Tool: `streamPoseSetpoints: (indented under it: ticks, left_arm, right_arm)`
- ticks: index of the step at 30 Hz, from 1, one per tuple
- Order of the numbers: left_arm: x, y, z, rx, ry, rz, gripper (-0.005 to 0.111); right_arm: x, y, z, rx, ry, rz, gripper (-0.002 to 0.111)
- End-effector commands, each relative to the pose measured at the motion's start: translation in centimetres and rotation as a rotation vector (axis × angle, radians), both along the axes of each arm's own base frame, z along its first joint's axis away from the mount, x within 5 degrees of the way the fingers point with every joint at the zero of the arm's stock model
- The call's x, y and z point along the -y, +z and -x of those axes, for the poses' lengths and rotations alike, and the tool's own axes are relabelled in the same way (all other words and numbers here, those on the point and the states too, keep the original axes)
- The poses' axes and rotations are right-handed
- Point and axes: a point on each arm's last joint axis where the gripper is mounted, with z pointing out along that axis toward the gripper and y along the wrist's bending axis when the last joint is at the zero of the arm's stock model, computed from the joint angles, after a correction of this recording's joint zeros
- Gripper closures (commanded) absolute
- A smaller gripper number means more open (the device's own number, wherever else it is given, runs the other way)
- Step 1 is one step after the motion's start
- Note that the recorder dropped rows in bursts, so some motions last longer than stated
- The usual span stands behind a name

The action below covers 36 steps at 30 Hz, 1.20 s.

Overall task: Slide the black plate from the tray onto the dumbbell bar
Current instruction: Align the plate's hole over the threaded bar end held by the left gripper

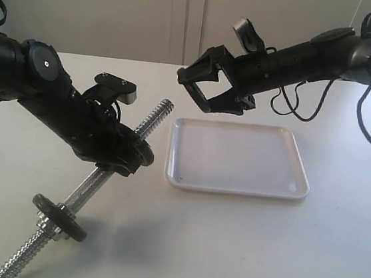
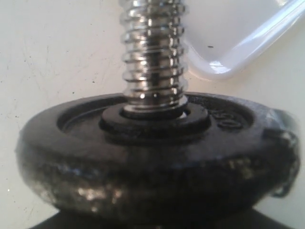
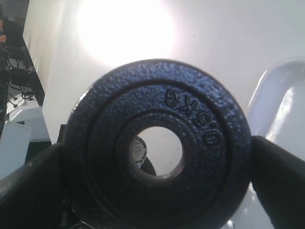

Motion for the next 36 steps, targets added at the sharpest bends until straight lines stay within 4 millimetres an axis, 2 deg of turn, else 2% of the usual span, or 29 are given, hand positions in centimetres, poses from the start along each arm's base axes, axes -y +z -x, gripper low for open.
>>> streamPoseSetpoints:
  ticks: [1, 8, 13, 19, 24, 30, 36]
  left_arm:
    - [0.3, 2.0, -0.6, 0.080, 0.065, 0.081, 0.107]
    - [0.3, 2.0, -0.6, 0.080, 0.065, 0.082, 0.107]
    - [0.3, 2.0, -0.6, 0.078, 0.064, 0.081, 0.107]
    - [0.3, 2.0, -0.6, 0.078, 0.065, 0.083, 0.107]
    - [0.3, 2.0, -0.6, 0.078, 0.065, 0.083, 0.107]
    - [0.3, 2.0, -0.6, 0.078, 0.065, 0.083, 0.107]
    - [0.3, 2.0, -0.6, 0.078, 0.065, 0.083, 0.107]
  right_arm:
    - [-1.2, 2.5, 0.7, 0.026, 0.025, -0.065, 0.108]
    - [-3.2, 2.4, 1.4, 0.028, 0.074, -0.058, 0.108]
    - [-3.2, 2.3, 1.5, 0.037, 0.084, -0.039, 0.108]
    - [-3.3, 1.4, 1.4, 0.019, 0.085, -0.037, 0.108]
    - [-4.8, -0.4, 1.4, -0.034, 0.093, -0.077, 0.108]
    - [-5.4, 0.0, 1.4, -0.049, 0.071, -0.155, 0.108]
    - [-5.5, -0.1, 1.4, -0.044, 0.080, -0.141, 0.108]
